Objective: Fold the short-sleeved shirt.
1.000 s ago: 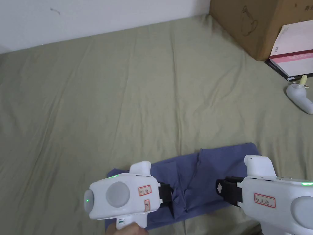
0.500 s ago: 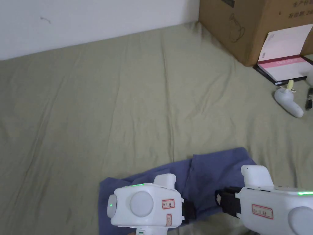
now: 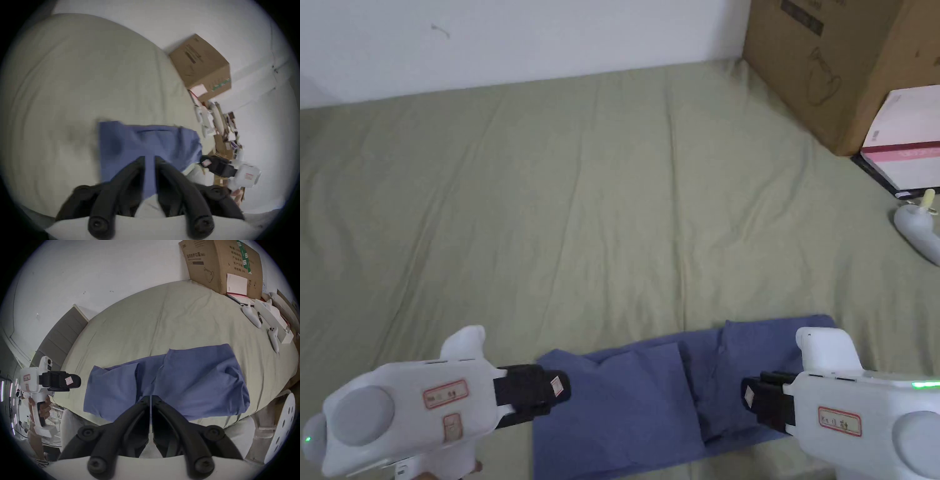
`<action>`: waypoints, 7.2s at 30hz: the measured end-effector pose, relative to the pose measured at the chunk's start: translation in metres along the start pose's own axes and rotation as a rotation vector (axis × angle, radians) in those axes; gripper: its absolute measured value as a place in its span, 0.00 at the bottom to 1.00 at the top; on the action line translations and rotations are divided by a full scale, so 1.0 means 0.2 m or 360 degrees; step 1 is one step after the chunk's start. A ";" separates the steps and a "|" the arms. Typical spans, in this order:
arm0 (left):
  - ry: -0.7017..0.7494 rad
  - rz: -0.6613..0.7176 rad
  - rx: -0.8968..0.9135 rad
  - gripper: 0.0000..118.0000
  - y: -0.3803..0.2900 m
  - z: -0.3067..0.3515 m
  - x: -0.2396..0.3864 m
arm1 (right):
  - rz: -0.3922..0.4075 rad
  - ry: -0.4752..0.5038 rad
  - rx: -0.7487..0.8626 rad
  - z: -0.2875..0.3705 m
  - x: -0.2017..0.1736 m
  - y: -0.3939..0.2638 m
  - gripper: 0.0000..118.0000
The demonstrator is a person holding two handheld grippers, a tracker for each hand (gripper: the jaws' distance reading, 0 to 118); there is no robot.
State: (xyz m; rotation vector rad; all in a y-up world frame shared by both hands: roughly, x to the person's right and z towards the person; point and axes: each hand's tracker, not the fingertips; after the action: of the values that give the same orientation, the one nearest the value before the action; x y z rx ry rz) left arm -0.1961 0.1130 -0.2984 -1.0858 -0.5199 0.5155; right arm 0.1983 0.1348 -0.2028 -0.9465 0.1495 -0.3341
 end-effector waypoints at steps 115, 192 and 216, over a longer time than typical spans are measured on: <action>-0.0415 -0.0233 -0.0421 0.03 -0.06 -0.61 0.62 | -0.0292 -0.0079 0.0082 0.12 0.24 -0.03 0.02; 0.1845 -0.0316 -0.0191 0.82 0.70 0.95 -1.28 | 0.0155 0.0020 -0.0284 -0.60 -0.61 0.25 0.02; 0.1032 -0.0360 0.0636 0.00 0.14 0.76 0.12 | 0.0231 0.0050 0.0287 -0.10 -0.53 0.32 0.02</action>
State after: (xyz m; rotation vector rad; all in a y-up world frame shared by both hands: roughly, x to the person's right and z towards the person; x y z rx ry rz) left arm -0.2772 0.2421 -0.2649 -0.7371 0.0378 0.0439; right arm 0.1072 0.1903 -0.2680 -0.7476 0.2123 -0.2245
